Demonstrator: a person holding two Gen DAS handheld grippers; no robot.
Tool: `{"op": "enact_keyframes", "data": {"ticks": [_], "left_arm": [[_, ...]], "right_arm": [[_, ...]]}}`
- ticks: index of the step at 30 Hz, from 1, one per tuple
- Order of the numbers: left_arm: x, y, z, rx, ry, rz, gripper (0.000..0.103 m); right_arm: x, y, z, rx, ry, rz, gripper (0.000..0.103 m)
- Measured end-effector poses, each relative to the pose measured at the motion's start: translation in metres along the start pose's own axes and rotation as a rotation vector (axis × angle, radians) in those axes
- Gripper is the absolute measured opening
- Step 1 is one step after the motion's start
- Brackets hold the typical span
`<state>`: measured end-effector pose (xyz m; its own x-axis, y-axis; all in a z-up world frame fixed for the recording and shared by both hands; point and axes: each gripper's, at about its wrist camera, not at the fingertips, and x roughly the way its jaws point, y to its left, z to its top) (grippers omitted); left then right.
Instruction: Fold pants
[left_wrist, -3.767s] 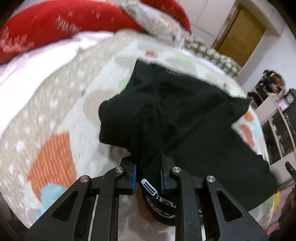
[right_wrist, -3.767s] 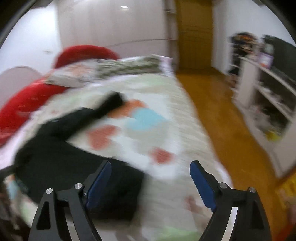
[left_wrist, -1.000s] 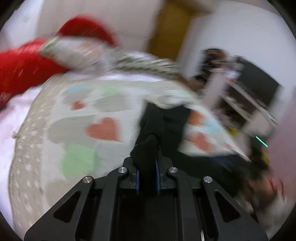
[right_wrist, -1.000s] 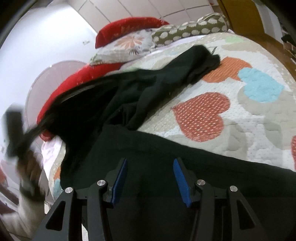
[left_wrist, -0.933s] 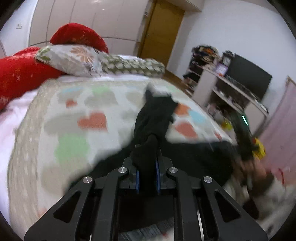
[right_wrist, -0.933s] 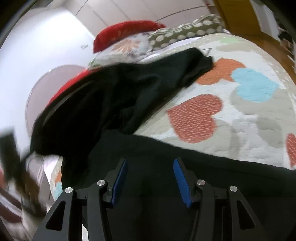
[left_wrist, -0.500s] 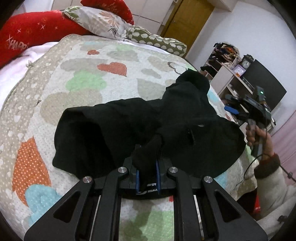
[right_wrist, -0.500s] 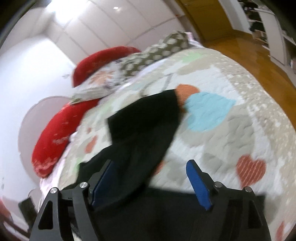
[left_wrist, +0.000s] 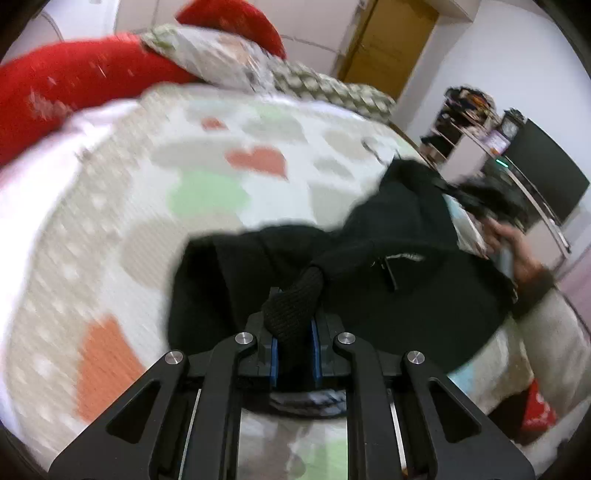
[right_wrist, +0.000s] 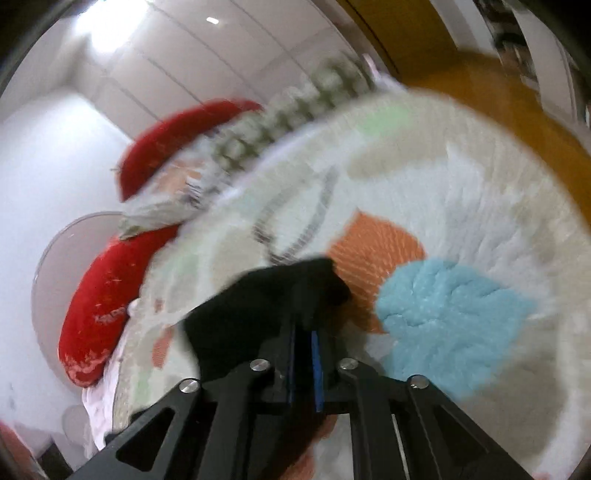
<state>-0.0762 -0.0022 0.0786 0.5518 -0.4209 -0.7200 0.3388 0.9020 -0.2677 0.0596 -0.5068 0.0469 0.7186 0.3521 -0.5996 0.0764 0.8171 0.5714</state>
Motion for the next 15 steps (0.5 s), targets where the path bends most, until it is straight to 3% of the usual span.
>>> {"op": "enact_keyframes", "data": {"ticks": [4,6,10,12,13,14,15], "left_arm": [[-0.02,0.023,0.009,0.0,-0.064,0.007,0.012],[-0.018,0.031,0.002,-0.005,-0.053,-0.011,0.012],[0.006,0.037,-0.018,-0.043,0.016,0.002,0.012],[0.007,0.037,-0.02,-0.061,0.012,0.003,0.012],[0.004,0.036,-0.019,-0.065,0.005,0.002,0.012],[0.002,0.035,-0.019,-0.062,-0.001,0.003,0.012],[0.0,0.033,-0.018,-0.057,-0.004,0.004,0.012]], "right_arm": [[-0.109,0.016,-0.037,-0.07,-0.134,0.026,0.004],[-0.156,0.013,-0.066,-0.087,-0.165,0.025,0.004],[-0.172,-0.011,-0.089,-0.026,-0.1,-0.06,0.005],[-0.159,-0.018,-0.087,0.024,-0.069,-0.033,0.012],[-0.146,-0.018,-0.084,0.025,-0.045,0.005,0.032],[-0.128,-0.015,-0.08,0.021,-0.016,0.008,0.062],[-0.116,-0.016,-0.078,0.021,-0.001,-0.005,0.072]]}}
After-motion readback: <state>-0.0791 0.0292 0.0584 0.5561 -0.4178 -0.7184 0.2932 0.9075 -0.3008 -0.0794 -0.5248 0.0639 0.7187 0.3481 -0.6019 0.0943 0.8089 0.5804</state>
